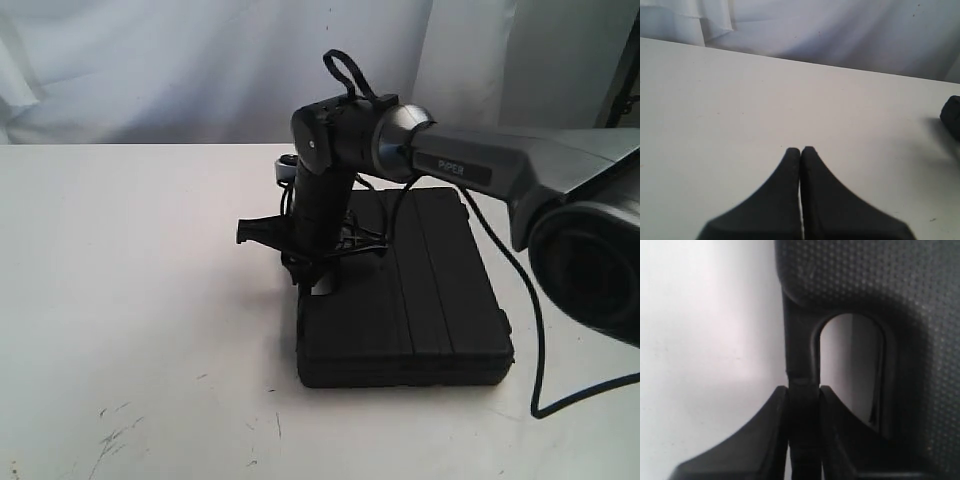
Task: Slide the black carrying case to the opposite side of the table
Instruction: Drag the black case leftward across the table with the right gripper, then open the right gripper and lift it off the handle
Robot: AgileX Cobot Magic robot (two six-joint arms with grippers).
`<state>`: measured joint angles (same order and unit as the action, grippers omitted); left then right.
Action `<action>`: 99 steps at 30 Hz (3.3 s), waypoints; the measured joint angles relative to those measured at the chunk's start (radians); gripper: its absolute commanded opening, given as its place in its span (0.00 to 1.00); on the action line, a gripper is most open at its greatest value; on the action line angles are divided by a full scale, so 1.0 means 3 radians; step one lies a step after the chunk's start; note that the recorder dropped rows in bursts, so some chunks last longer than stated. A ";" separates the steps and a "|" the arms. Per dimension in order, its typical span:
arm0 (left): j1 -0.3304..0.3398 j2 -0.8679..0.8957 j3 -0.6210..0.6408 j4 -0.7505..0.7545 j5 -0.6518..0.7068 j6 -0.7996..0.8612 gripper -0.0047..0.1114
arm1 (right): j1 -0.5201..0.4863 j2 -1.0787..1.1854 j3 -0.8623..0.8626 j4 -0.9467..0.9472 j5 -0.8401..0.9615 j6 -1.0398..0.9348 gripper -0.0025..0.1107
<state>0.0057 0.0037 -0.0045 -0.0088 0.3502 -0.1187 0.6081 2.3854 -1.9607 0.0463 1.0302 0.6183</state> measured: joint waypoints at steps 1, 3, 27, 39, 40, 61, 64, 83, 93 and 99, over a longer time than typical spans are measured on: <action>0.0000 0.0000 0.0000 0.0000 0.0000 0.0000 0.04 | 0.0030 0.0038 -0.0065 0.0007 0.0006 0.0016 0.05; 0.0000 0.0000 0.0000 0.0000 0.0000 0.0000 0.04 | 0.0063 0.0105 -0.0179 0.0019 0.0022 0.0039 0.05; 0.0000 0.0000 0.0000 0.0000 0.0000 0.0000 0.04 | 0.0154 0.0325 -0.0614 0.0264 -0.0005 0.0219 0.05; 0.0000 0.0000 0.0000 0.0000 0.0000 0.0000 0.04 | 0.0220 0.0340 -0.0614 0.0444 -0.0223 0.0167 0.05; 0.0000 0.0000 0.0000 0.0000 0.0000 0.0000 0.04 | 0.0220 0.0340 -0.0614 0.0457 -0.0222 0.0154 0.05; 0.0000 0.0000 0.0000 0.0000 0.0000 0.0000 0.04 | 0.0220 0.0340 -0.0614 0.0541 -0.0399 0.0154 0.25; 0.0000 0.0000 0.0000 0.0000 0.0000 0.0000 0.04 | 0.0220 0.0340 -0.0623 0.0541 -0.0420 0.0154 0.30; 0.0000 0.0000 0.0000 0.0000 0.0000 0.0000 0.04 | 0.0187 0.0006 -0.0651 0.0561 -0.0397 -0.0114 0.28; 0.0000 0.0000 0.0000 0.0000 0.0000 0.0000 0.04 | -0.0110 -0.0324 -0.0653 0.0483 -0.0023 -0.0926 0.02; 0.0000 0.0000 0.0000 0.0000 0.0000 0.0000 0.04 | -0.0126 -0.0480 -0.0653 0.0166 0.0053 -0.1142 0.02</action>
<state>0.0057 0.0037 -0.0045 -0.0088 0.3502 -0.1187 0.5704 2.2413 -2.1566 0.0962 1.0459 0.2757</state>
